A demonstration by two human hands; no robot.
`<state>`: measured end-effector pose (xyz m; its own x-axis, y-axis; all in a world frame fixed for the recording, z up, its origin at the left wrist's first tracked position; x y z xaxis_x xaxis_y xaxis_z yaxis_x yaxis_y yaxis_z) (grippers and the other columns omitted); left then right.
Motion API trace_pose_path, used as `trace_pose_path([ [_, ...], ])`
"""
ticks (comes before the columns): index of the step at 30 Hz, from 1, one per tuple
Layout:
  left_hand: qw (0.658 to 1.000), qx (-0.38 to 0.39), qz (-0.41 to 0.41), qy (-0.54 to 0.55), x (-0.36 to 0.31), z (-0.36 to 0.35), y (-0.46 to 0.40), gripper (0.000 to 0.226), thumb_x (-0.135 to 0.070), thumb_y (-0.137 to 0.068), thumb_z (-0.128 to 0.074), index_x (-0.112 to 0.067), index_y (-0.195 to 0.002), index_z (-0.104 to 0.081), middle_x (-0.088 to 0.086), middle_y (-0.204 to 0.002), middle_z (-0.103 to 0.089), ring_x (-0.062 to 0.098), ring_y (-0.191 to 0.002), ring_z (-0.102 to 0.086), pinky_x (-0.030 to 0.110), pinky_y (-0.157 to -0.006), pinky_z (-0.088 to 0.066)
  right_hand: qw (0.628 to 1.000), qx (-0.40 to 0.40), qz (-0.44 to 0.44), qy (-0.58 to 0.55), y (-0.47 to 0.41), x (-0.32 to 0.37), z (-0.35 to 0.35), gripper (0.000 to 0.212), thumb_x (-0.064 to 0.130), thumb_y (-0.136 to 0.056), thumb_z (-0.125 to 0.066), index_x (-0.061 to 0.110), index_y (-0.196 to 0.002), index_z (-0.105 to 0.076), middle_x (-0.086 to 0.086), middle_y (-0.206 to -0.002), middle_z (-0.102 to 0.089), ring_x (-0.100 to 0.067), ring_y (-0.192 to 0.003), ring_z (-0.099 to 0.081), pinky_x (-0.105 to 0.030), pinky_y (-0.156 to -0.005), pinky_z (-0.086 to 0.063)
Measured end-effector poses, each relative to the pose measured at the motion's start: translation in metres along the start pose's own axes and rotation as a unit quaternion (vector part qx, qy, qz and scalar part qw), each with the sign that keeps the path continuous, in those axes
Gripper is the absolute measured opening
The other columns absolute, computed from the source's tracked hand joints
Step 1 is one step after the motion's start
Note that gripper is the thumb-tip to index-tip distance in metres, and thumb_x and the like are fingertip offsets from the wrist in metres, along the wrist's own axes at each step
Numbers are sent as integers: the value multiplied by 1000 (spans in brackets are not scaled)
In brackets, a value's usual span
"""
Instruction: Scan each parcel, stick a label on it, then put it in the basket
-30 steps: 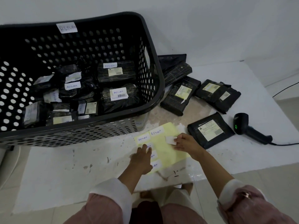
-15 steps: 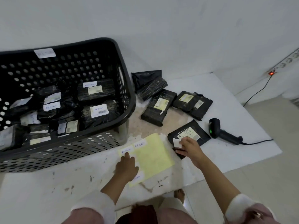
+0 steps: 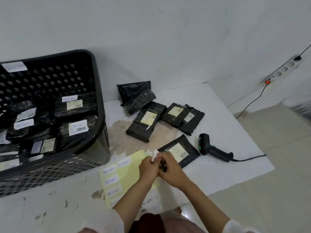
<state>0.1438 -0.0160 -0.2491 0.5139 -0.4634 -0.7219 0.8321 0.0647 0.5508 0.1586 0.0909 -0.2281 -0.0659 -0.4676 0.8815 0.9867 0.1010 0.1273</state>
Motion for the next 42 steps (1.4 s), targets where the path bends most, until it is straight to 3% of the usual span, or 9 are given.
trace_pose_path([
  [6, 996, -74, 47, 26, 13, 25, -18, 17, -10, -96, -49, 1, -85, -58, 23, -94, -65, 29, -78, -67, 44, -79, -56, 958, 55, -36, 280, -6, -64, 42, 60, 34, -93, -53, 21, -146, -29, -1, -155, -23, -21, -144, -20, -33, -116, -23],
  [10, 995, -86, 40, 24, 14, 23, -19, 24, -19, -92, -60, -3, -75, -52, 17, -78, -62, 34, -77, -67, 50, -78, -56, 924, 105, -21, 366, -4, -89, 48, 59, 36, -91, -51, 23, -145, -31, 1, -156, -19, -21, -138, -24, -30, -107, -34],
  [15, 990, -102, 21, -98, 1, 3, -17, 32, -35, -89, -60, -12, -71, -46, 7, -74, -56, 29, -79, -62, 31, -63, -41, 935, 72, -14, 346, -10, -83, 58, 52, 54, -88, -51, 25, -130, -48, 5, -134, -42, -17, -118, -43, -29, -95, -40],
  [19, 983, -93, -33, -155, -21, -22, -18, 31, -40, -88, -60, -21, -70, -44, -6, -66, -48, 17, -69, -51, 27, -52, -30, 991, 65, -113, 43, -23, -76, 70, 41, 57, -84, -61, 29, -112, -53, 10, -106, -60, -9, -96, -59, -16, -76, -45],
  [23, 972, -73, -94, -200, -42, -43, -15, 29, -47, -86, -59, -22, -76, -47, -5, -70, -54, 14, -65, -51, 27, -50, -31, 987, 91, -123, -45, -35, -71, 70, 28, 38, -84, -71, 20, -99, -55, 6, -89, -63, -6, -78, -58, -11, -66, -44],
  [26, 969, -79, -116, -206, -47, -50, -14, 31, -47, -86, -58, -20, -74, -47, -5, -67, -51, 12, -61, -48, 26, -49, -29, 988, 85, -122, -45, -41, -76, 78, 10, 13, -89, -64, 10, -92, -55, 1, -78, -57, -10, -68, -53, -24, -64, -47],
  [29, 983, -61, -127, -118, -50, -55, -18, 25, -28, -91, -57, -19, -72, -45, -4, -66, -50, 12, -62, -47, 21, -52, -34, 989, 74, -124, -42, -46, -79, 88, 5, 5, -91, -55, 9, -88, -56, -4, -76, -59, -13, -66, -55, -31, -64, -48],
  [33, 993, -32, -90, 74, -54, -58, -26, 15, -10, -96, -52, -2, -87, -62, 15, -90, -66, 20, -81, -64, 18, -59, -55, 991, 52, -111, -53, -56, -75, 104, 13, 6, -92, -55, 13, -82, -52, -5, -76, -58, -16, -72, -55, -29, -62, -44],
  [42, 978, -97, -46, 176, -49, -52, -37, 6, -6, -89, -62, -9, -94, -63, 7, -78, -68, 15, -65, -65, 22, -62, -58, 992, 63, -104, -37, -71, -72, 107, 11, 14, -100, -47, 13, -88, -47, -10, -80, -60, -17, -73, -55, -41, -73, -53],
])
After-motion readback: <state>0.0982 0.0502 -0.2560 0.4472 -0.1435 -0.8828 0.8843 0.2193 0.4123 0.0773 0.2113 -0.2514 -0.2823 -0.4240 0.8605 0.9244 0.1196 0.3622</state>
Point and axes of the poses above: each hand's wrist, its own y-axis away from the middle knuckle, its own z-axis out of the back of the hand, x = y × z, the point moved 8 cm from there along -y, towards the middle knuckle
